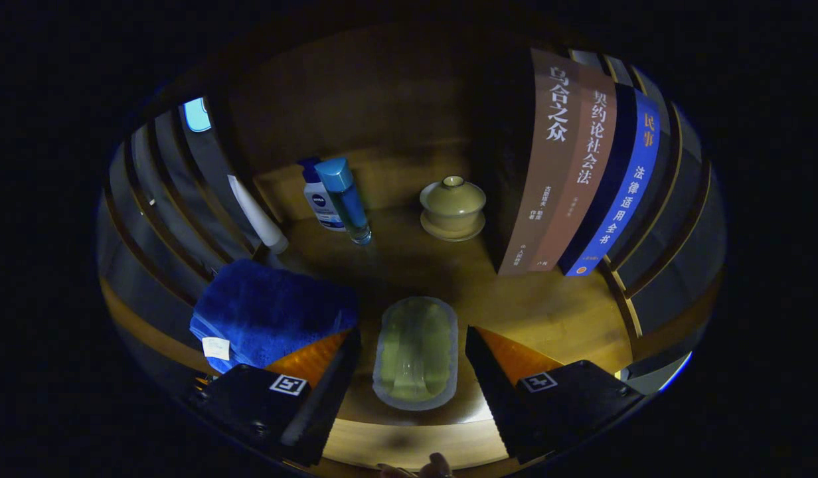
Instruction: Pull open the drawer, take out the items inside it, and place them on the countertop above the cabinet.
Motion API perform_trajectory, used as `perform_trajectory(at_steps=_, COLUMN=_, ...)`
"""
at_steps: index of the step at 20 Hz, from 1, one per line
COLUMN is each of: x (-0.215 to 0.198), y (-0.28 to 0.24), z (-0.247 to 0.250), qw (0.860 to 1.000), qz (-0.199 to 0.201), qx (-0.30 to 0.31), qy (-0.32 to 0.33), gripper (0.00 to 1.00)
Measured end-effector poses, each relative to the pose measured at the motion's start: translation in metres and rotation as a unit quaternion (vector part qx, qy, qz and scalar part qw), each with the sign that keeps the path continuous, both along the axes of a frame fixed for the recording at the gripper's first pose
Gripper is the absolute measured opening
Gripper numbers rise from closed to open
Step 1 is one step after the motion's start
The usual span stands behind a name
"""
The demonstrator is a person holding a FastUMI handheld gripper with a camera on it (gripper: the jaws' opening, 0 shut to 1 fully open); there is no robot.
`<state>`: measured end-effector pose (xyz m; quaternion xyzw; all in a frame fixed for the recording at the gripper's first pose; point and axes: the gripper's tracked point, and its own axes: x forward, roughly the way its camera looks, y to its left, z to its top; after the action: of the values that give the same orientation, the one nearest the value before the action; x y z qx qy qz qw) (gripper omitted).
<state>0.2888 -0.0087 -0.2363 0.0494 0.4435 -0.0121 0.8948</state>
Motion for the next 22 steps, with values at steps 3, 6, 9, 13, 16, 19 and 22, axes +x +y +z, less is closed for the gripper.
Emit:
perform_trajectory(at_steps=3, x=-0.017, y=0.003, z=0.011, qw=1.0, qz=0.0, qx=0.002, qy=-0.02, gripper=1.0)
perform_trajectory(at_steps=6, x=-0.041, y=0.001, z=0.026, qw=0.998, qz=-0.008, qx=-0.005, qy=-0.068, gripper=1.0)
perform_trajectory(at_steps=9, x=-0.073, y=0.0, z=0.046, qw=0.994, qz=-0.018, qx=-0.003, qy=-0.112, gripper=1.0)
perform_trajectory(at_steps=13, x=-0.118, y=-0.001, z=0.083, qw=0.983, qz=-0.015, qx=-0.011, qy=-0.185, gripper=1.0)
perform_trajectory(at_steps=16, x=-0.16, y=-0.003, z=0.105, qw=0.97, qz=-0.016, qx=-0.011, qy=-0.241, gripper=1.0)
perform_trajectory(at_steps=19, x=-0.207, y=-0.003, z=0.115, qw=0.959, qz=-0.013, qx=-0.01, qy=-0.283, gripper=1.0)
perform_trajectory(at_steps=22, x=-0.247, y=-0.003, z=0.115, qw=0.948, qz=-0.013, qx=-0.009, qy=-0.317, gripper=0.99)
